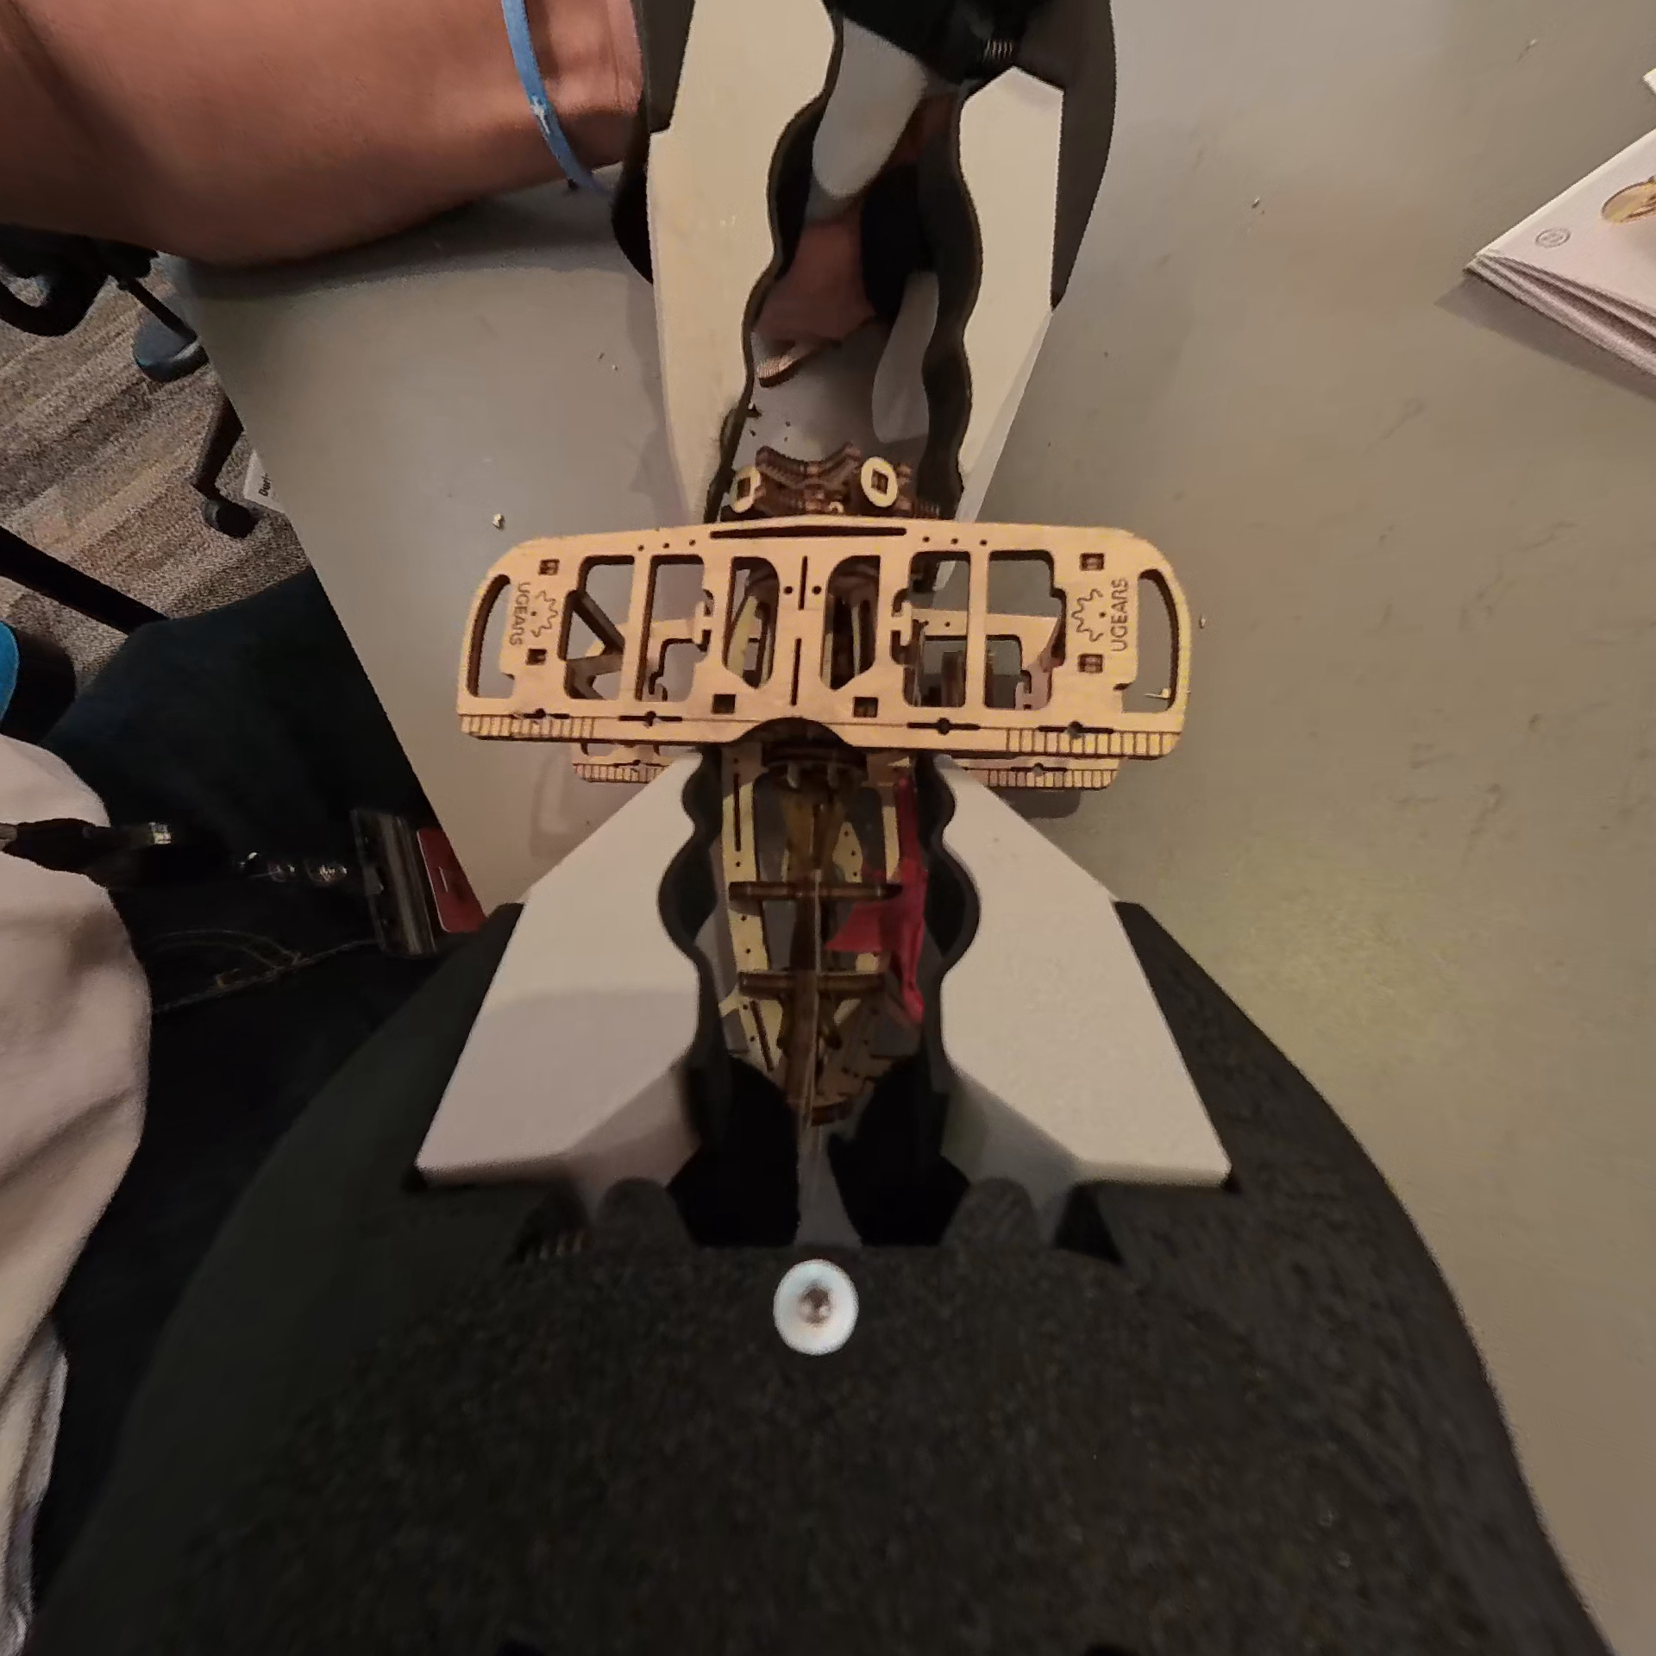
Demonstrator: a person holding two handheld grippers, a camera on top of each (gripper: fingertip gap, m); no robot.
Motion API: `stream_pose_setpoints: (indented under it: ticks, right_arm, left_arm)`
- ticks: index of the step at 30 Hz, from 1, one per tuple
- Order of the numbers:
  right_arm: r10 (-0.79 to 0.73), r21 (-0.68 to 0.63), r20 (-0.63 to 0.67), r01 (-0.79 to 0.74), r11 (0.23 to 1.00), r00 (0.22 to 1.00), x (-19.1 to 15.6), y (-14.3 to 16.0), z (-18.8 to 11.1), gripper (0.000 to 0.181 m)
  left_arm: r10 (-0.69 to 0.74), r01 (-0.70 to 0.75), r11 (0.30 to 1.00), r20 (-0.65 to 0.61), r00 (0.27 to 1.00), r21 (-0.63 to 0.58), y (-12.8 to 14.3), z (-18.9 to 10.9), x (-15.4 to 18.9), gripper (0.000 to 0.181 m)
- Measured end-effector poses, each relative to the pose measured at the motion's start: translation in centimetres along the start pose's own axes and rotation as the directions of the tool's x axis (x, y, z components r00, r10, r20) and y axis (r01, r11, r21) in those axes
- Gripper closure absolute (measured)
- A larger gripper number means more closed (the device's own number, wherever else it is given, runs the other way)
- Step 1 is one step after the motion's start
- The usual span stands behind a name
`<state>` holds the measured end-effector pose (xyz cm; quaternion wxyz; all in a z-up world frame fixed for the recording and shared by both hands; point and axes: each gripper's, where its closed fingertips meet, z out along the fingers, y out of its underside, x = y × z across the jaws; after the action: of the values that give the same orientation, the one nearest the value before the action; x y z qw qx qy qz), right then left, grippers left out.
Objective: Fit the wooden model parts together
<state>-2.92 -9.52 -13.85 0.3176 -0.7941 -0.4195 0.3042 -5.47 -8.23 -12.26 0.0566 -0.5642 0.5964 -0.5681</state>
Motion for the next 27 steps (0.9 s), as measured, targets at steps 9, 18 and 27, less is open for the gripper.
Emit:
stream_pose_setpoints:
  ticks: [9,18,27]
  right_arm:
    - [-0.003,0.036,0.013,0.003,0.999,1.0,-0.4,0.2,-0.7,0.13]
    - [-0.202,-0.014,-0.094,0.201,0.979,0.975,0.2,-0.7,-4.6,0.108]
    - [-0.782,-0.122,-0.014,0.775,0.62,0.623,0.2,-2.5,-2.3,0.104]
  left_arm:
    - [0.006,-0.006,1.0,0.0,1.0,-0.008,0.0,0.3,0.0,0.134]
    - [0.008,-0.008,1.0,-0.006,1.0,-0.011,0.0,0.4,0.1,0.134]
    - [0.009,-0.009,1.0,-0.013,1.0,-0.006,-0.1,0.3,0.2,0.134]
